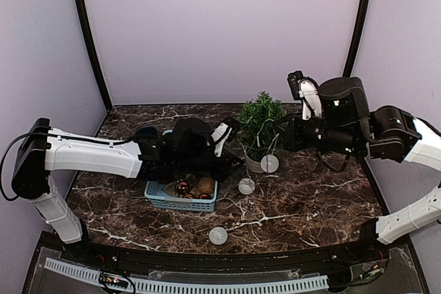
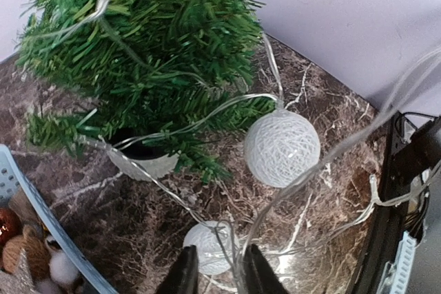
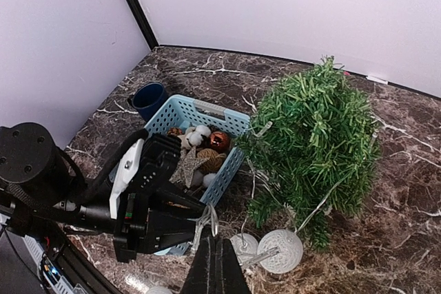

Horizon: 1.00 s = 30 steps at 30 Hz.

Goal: Decorate the small christmas tree

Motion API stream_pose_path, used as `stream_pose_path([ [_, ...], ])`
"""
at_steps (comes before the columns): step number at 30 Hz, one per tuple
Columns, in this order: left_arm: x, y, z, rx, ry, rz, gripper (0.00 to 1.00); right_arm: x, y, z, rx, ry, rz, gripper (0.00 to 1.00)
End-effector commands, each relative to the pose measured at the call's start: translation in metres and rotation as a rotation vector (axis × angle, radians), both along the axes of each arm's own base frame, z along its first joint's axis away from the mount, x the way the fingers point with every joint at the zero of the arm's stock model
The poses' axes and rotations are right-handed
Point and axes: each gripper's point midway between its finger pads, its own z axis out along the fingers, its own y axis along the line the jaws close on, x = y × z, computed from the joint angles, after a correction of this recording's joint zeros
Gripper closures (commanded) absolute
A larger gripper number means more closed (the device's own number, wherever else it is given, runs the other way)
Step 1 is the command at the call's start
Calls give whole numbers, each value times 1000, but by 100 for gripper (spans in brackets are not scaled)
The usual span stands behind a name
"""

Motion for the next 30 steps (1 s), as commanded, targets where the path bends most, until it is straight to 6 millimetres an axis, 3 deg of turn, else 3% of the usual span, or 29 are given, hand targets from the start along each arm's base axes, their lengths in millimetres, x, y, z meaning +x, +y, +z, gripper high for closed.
stream_pose_path([
  [1, 2, 3, 16, -8, -19, 34, 87, 6, -12, 20, 24, -34, -63, 100],
  [5, 0, 9, 29, -38, -24, 49, 100, 10, -23, 21, -4, -34, -118, 100],
  [8, -2, 14, 39, -54, -28, 55, 100, 15, -35, 24, -32, -36, -180, 100],
  [16, 5, 29, 96, -80, -70, 116, 100, 26, -47, 53, -76, -63, -266, 100],
  [20, 19, 42, 113, -64, -74, 174, 100, 31, -49, 66, -71, -83, -283, 100],
  [25, 55, 68, 123, -102, -38, 263, 100, 38, -60, 77, -79, -98, -339, 100],
  [30, 77, 74, 139, -147, -44, 240, 100, 44, -64, 79, -107, -87, -352, 100],
])
